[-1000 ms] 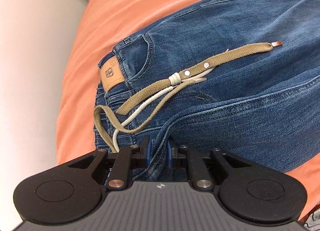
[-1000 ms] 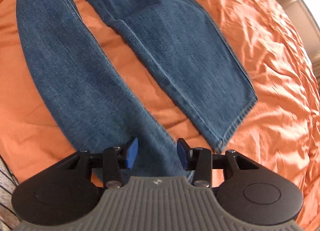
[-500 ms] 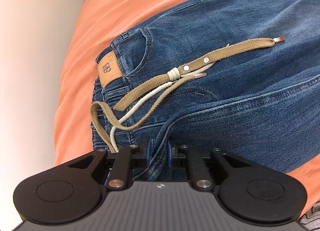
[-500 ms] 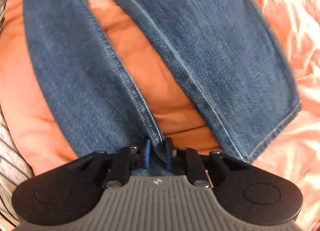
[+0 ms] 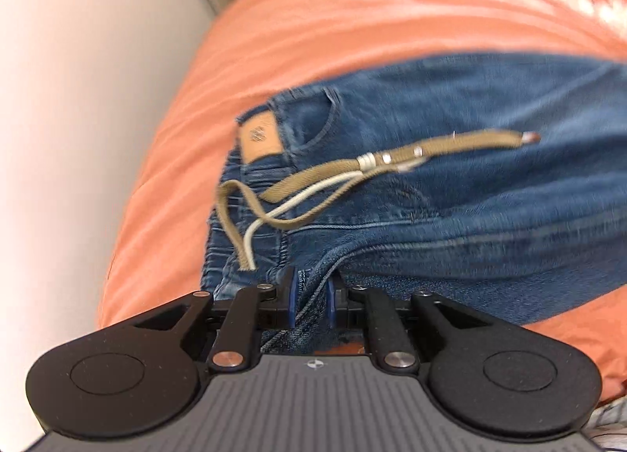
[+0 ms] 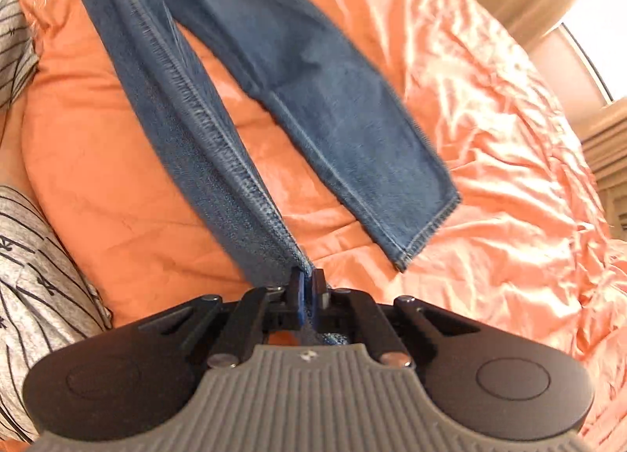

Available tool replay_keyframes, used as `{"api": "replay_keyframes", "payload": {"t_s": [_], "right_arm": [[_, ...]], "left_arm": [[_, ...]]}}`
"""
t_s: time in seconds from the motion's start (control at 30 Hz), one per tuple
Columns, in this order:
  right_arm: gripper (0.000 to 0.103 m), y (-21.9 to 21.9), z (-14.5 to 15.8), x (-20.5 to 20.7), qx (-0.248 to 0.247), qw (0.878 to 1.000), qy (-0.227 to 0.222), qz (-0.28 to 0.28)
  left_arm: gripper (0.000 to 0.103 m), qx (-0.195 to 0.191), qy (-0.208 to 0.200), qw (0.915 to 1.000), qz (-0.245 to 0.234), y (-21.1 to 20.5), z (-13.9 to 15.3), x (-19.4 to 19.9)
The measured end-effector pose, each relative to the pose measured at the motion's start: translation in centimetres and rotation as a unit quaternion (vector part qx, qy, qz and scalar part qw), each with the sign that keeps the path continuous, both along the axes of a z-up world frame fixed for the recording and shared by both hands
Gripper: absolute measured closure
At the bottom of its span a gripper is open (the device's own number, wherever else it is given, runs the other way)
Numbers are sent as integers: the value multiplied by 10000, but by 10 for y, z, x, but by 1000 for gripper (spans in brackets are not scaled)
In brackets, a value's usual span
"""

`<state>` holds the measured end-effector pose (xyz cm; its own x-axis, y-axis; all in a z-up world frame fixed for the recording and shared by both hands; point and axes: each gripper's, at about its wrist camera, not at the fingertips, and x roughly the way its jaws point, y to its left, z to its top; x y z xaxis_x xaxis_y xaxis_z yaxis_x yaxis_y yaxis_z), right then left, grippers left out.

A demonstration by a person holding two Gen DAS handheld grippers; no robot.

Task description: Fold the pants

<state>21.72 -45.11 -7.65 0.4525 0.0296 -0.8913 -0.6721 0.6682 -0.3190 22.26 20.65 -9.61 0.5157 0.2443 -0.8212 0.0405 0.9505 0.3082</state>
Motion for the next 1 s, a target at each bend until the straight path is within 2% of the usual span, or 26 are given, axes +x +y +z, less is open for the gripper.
{"api": "replay_keyframes", "payload": {"t_s": [0.1,0.23,0.33,0.5,0.67,0.73,0.87,1.0], "right_arm": [[103,0,18,-17,3,9996,-268,-70],[103,-1,38,-10,47,9983,-518,-256],[103,-2,47,11,80,9967,-660,-457],[103,-10,51,68,135,9930,-711,-930],[103,-18,27,146,98,9904,-604,-1243],[103,-18,7,183,61,9896,-477,-1356],[103,-11,-45,255,-128,9882,-205,-1510],[103,-4,-102,309,-388,9871,77,-1552]], "left_arm": [[87,-26,-399,9992,-51,2,28,-19],[88,-26,-748,9971,-132,0,69,-17],[88,131,-871,9959,-212,-7,95,4],[89,443,-779,9953,-358,-25,113,60],[89,687,-440,9956,-453,-40,89,139],[89,721,-305,9959,-446,-43,73,170],[88,882,267,9943,-531,-49,18,231],[88,947,708,9912,-591,-52,-33,272]]}}
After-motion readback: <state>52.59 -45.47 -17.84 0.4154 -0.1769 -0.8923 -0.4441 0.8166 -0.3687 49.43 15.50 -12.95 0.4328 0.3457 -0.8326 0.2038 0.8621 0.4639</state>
